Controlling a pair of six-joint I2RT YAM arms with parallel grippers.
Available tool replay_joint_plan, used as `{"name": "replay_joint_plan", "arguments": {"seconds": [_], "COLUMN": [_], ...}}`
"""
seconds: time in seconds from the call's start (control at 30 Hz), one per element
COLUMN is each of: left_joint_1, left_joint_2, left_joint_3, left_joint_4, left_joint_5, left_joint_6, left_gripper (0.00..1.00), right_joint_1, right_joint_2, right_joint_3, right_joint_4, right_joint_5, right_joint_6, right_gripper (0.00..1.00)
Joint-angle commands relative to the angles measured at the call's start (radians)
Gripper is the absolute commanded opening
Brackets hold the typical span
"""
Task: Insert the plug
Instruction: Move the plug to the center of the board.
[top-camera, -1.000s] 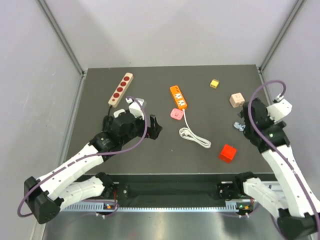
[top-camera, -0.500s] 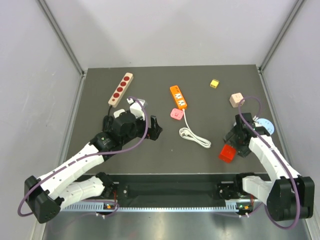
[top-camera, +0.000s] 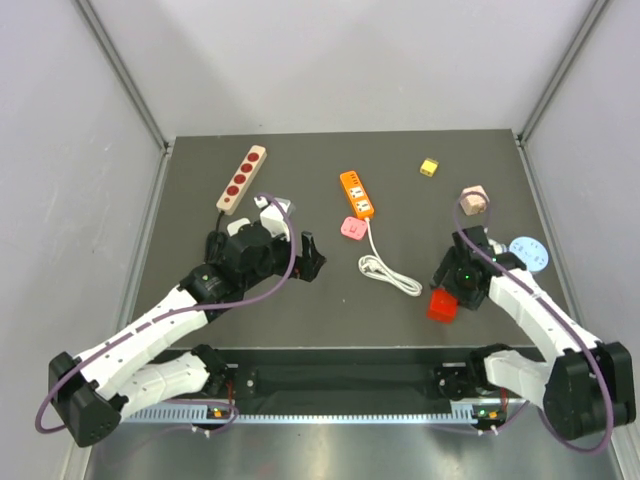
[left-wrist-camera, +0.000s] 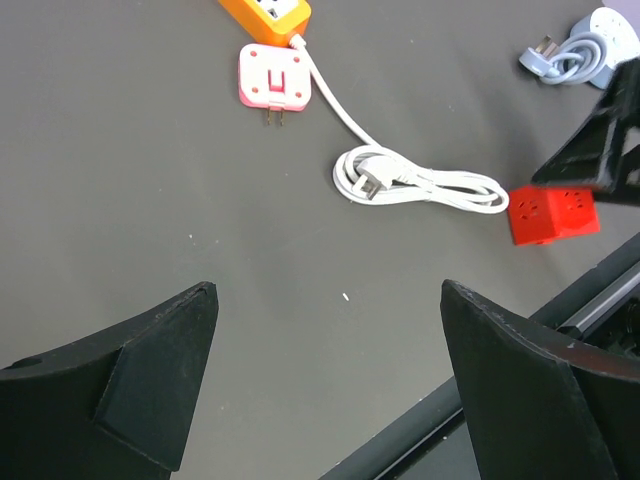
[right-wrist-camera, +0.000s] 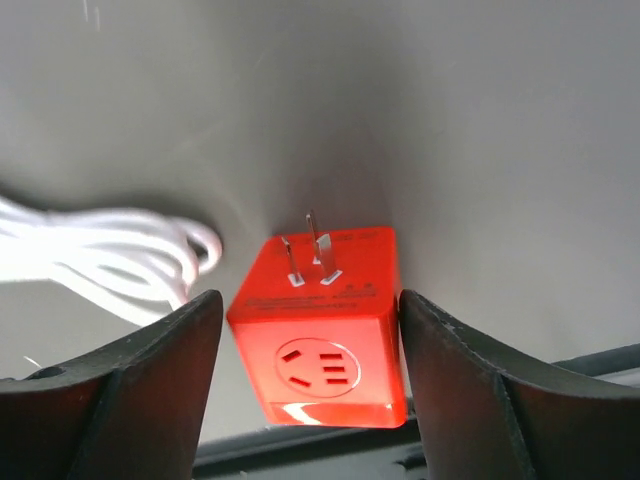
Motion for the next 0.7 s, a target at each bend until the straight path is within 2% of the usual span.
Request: {"name": "replay_joint_plan", "arguments": {"seconds": [0.0, 0.13, 0.23, 0.43, 0.67], "left_joint_1": [-0.002, -0.002, -0.002, -0.002, -0.002], "left_joint_2": [-0.030, -0.038, -0.027, 0.068, 0.111], "left_joint_3": [0.022, 0.035, 0.052, 0.120, 0.123], "left_joint_4": [0.048, 0.036, 0.007, -0.085, -0.047], "left_joint_5": [0.004, 0.014, 0.033, 0.059, 0.148], "left_joint_6": [0.001, -0.002, -0.011, -0.049, -0.135], "left_gripper": [0.97, 0.97, 0.96, 0.91, 0.89], "right_joint_1": [0.094, 0.226, 0.281, 0.325, 0.355], "right_joint_2": [0.064, 0.098, 0.119, 0.081, 0.030], "right_joint_3": [0.064, 0.102, 0.153, 0.155, 0.119], "right_joint_4": [0.031, 0.090, 0.065, 0.097, 0.116], "right_joint_5": [0.000, -0.016, 0.003, -0.074, -0.097], "right_joint_6": [-0.024, -0.024, -0.017, -0.004, -0.032], "right_gripper": [0.70, 0.68, 0.68, 0.68, 0.69]}}
